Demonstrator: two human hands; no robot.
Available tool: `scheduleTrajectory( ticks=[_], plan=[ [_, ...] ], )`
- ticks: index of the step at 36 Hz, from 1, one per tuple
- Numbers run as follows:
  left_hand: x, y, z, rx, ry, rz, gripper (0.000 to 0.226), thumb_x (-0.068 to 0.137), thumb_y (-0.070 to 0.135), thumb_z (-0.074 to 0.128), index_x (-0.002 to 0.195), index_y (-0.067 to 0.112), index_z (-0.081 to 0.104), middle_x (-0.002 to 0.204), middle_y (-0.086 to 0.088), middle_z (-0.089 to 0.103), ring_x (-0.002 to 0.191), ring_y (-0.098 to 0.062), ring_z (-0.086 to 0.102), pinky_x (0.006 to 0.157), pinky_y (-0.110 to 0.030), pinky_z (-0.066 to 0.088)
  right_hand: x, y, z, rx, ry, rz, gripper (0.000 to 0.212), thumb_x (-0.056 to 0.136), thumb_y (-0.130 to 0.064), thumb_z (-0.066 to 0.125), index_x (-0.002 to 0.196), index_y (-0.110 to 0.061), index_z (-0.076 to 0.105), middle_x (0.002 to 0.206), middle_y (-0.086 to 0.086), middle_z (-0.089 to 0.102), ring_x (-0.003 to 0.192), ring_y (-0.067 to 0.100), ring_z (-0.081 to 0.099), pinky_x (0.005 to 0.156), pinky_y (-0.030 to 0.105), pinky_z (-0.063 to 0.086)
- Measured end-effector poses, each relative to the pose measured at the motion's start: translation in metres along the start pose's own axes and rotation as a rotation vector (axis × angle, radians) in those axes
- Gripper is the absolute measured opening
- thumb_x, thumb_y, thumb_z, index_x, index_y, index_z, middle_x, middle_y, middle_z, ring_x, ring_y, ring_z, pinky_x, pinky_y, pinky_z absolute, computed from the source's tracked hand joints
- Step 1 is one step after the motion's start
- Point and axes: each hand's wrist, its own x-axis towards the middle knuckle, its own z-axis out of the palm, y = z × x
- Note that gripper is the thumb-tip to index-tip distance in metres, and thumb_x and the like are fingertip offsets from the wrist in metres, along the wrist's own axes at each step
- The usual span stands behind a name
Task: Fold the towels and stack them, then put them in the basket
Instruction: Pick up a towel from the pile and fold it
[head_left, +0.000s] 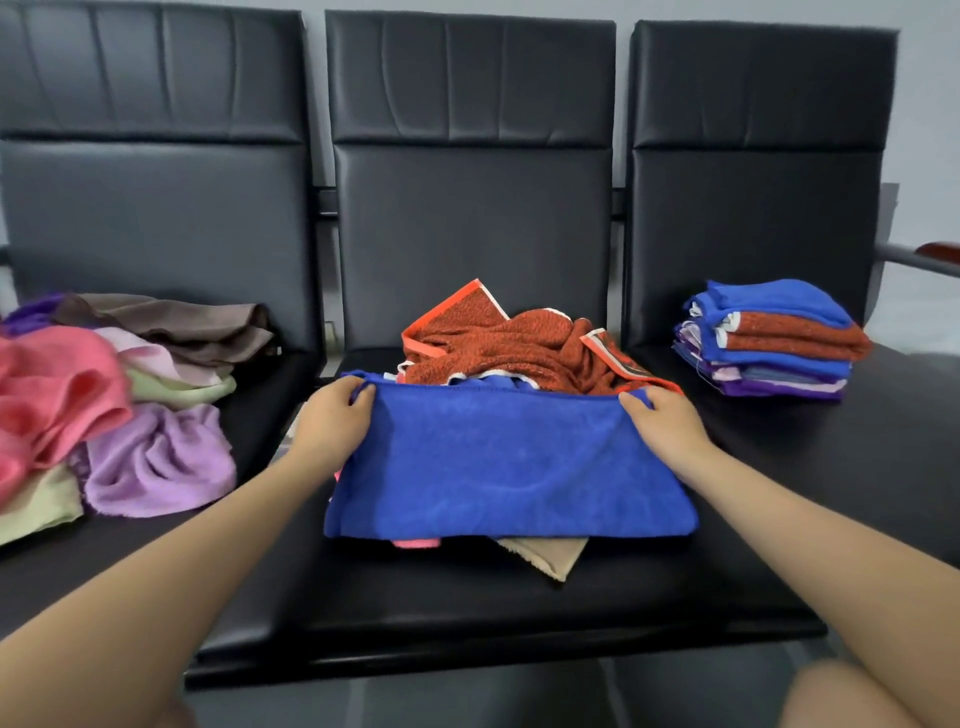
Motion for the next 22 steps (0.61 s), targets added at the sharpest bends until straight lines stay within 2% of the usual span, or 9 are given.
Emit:
scheduleTrajectory(
  ticks=[4,6,9,12,15,19,22],
  plan=[
    [0.002,-0.006,0.011,0.142,-0.087,-0.009,0.026,0.099,0.022,0.046,0.093,0.004,0.063,0.09,-0.017,0.066,0.09,-0.034,0.059,0.073,-0.036,0.042,0.002,0.002,0.009,-0.084,-0.092,-0.029,0.044,0.098,-0.02,0.053,0.06,-0.016,0.031,0.059,0.003,0.039,0.063,0.023,0.04,0.058,0.036,0.025],
    [0.001,-0.009,0.012,0.242,-0.146,-0.022,0.024,0.099,0.026,0.046,0.099,0.008,0.063,0.094,-0.014,0.065,0.097,-0.031,0.058,0.075,-0.035,0.043,0.0,0.001,0.012,-0.093,-0.132,-0.015,0.043,0.099,-0.023,0.052,0.061,-0.015,0.033,0.061,0.005,0.042,0.064,0.023,0.042,0.06,0.036,0.027],
    [0.0,-0.008,0.009,0.242,-0.161,-0.047,0.023,0.097,0.028,0.051,0.109,0.011,0.06,0.094,-0.007,0.059,0.103,-0.028,0.057,0.081,-0.033,0.043,-0.001,0.0,0.011,-0.07,-0.163,0.02,0.038,0.099,-0.032,0.051,0.067,-0.014,0.038,0.067,0.008,0.046,0.067,0.022,0.045,0.063,0.035,0.03],
    [-0.001,-0.013,0.001,0.233,-0.148,-0.041,0.026,0.093,0.028,0.057,0.113,0.012,0.06,0.095,-0.005,0.063,0.092,-0.026,0.06,0.074,-0.03,0.041,-0.004,-0.001,0.005,-0.041,-0.2,0.066,0.039,0.096,-0.04,0.053,0.067,-0.014,0.046,0.069,0.007,0.054,0.068,0.023,0.053,0.063,0.034,0.035],
    [-0.005,-0.021,-0.01,0.277,-0.112,-0.021,0.022,0.089,0.032,0.06,0.099,0.013,0.06,0.071,0.0,0.066,0.073,-0.018,0.062,0.067,-0.032,0.045,-0.006,0.004,0.0,0.042,-0.216,0.18,0.042,0.089,-0.049,0.061,0.08,-0.008,0.065,0.079,0.009,0.066,0.076,0.026,0.062,0.066,0.033,0.041],
    [-0.014,-0.019,-0.025,0.286,-0.065,-0.029,0.028,0.091,0.037,0.058,0.082,0.01,0.058,0.054,0.009,0.059,0.069,-0.011,0.057,0.056,-0.03,0.036,-0.01,0.009,-0.006,0.191,-0.225,0.29,0.038,0.083,-0.044,0.071,0.093,-0.008,0.071,0.094,0.009,0.072,0.089,0.026,0.068,0.073,0.033,0.049],
    [-0.027,-0.017,-0.033,0.361,-0.199,-0.067,0.043,0.093,0.045,0.053,0.069,0.01,0.063,0.04,0.011,0.054,0.055,-0.009,0.053,0.052,-0.026,0.036,-0.016,0.009,-0.01,0.337,-0.248,0.34,0.03,0.082,-0.035,0.075,0.102,-0.013,0.069,0.099,0.006,0.073,0.087,0.02,0.068,0.067,0.029,0.05]
  ],
)
